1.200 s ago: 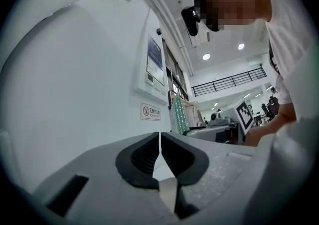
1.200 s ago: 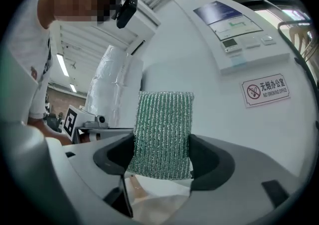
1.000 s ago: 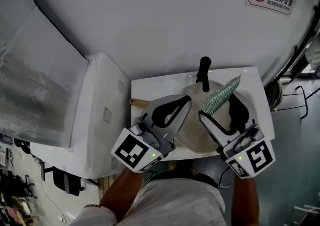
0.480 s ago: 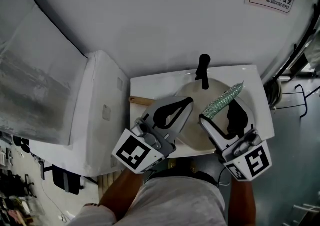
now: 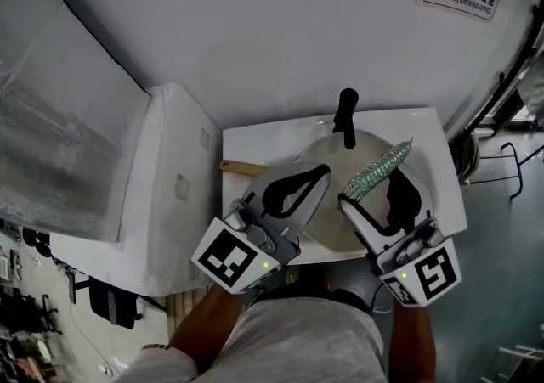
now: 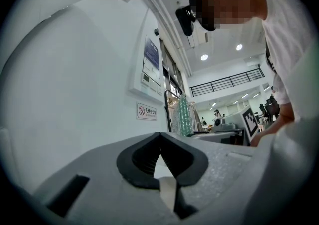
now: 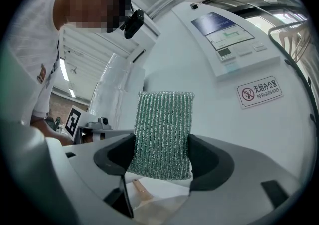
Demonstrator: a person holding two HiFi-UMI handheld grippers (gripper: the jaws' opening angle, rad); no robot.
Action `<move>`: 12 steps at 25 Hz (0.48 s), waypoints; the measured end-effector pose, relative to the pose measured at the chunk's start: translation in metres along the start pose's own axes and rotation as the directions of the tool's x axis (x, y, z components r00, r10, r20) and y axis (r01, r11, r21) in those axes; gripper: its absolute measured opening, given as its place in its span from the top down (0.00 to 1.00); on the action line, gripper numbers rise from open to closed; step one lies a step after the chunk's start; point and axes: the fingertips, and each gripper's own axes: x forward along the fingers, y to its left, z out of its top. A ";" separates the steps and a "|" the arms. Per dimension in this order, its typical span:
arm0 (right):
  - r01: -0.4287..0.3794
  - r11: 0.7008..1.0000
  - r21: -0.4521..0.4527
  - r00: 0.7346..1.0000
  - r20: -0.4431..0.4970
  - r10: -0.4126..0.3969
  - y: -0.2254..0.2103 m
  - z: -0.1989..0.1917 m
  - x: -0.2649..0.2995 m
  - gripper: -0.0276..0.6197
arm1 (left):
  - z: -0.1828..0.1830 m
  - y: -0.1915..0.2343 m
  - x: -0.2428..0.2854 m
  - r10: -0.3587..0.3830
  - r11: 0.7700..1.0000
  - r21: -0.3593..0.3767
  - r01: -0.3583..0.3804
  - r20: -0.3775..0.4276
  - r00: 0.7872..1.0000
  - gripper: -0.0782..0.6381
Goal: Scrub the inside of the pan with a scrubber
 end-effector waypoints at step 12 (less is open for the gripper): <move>-0.009 1.000 -0.003 1.000 -0.014 0.009 0.003 -0.003 -0.001 0.43 | -0.002 -0.003 -0.001 -0.004 1.000 0.000 0.004 -0.005 1.000 0.87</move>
